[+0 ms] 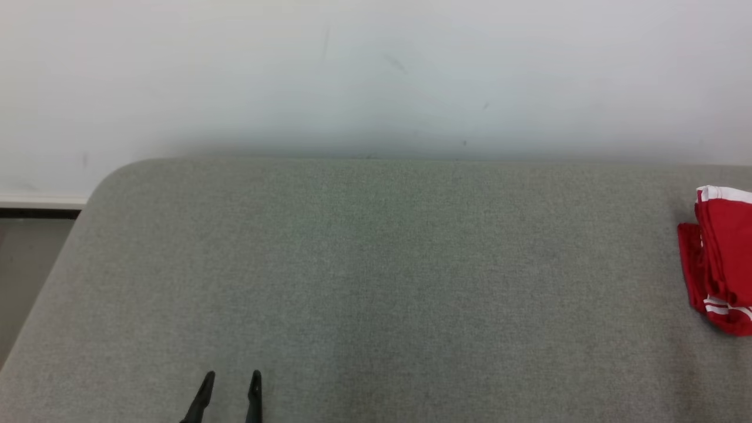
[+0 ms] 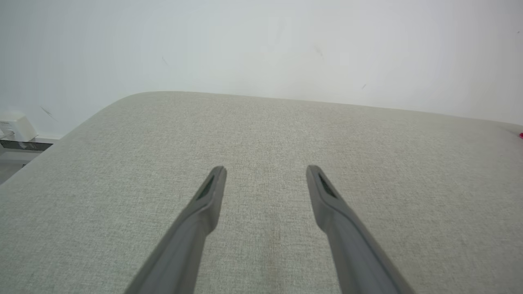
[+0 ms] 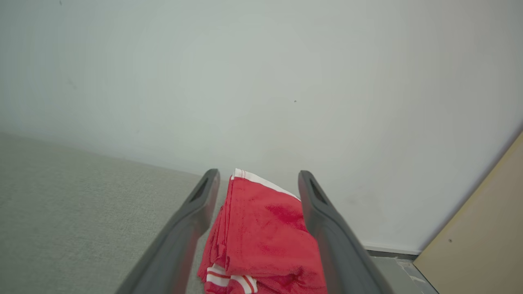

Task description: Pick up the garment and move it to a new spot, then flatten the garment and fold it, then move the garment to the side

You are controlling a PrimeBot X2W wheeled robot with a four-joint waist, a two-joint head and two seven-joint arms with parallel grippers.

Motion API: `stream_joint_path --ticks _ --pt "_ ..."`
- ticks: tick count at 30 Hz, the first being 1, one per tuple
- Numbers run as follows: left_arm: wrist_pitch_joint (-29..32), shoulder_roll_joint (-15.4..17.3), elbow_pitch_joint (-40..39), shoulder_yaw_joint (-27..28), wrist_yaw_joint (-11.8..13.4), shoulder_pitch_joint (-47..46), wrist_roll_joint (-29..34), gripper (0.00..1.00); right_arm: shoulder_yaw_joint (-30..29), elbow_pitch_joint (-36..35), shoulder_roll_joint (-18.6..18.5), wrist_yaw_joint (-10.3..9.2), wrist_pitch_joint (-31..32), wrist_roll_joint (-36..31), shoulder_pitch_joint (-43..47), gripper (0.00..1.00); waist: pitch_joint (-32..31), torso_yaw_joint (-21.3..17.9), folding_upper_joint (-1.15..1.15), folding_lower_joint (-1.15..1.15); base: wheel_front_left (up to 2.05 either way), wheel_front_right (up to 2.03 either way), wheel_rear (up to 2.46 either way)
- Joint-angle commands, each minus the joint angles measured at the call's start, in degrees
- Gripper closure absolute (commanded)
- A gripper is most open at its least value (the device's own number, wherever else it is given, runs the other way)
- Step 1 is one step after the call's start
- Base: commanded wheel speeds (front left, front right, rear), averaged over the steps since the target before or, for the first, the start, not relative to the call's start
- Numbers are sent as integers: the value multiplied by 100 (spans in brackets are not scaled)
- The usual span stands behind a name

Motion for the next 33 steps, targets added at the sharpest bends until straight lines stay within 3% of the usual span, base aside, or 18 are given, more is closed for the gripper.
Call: stream_joint_path --ticks 1,6,11,20,33 --pt "3 21 -4 31 48 125 111 0 -96 -270 236 -14 -17 -207 347 0 -230 -37 0 1 0 0 0" --pt "2 21 -19 -15 4 224 179 0 -152 -832 940 -14 -16 -525 1114 0 -386 -34 0 1 0 0 0" --pt "3 20 11 -85 -134 284 149 0 104 -983 1275 -14 -17 -543 1581 0 -481 -86 0 1 0 0 0" --pt "3 21 46 -188 -183 327 6 0 513 -977 1429 -14 -18 -318 1898 0 -571 -207 0 1 0 0 0" --pt "2 21 129 -215 -12 365 -15 0 827 -856 1428 -14 -18 26 1852 0 -658 -189 0 1 0 0 0"
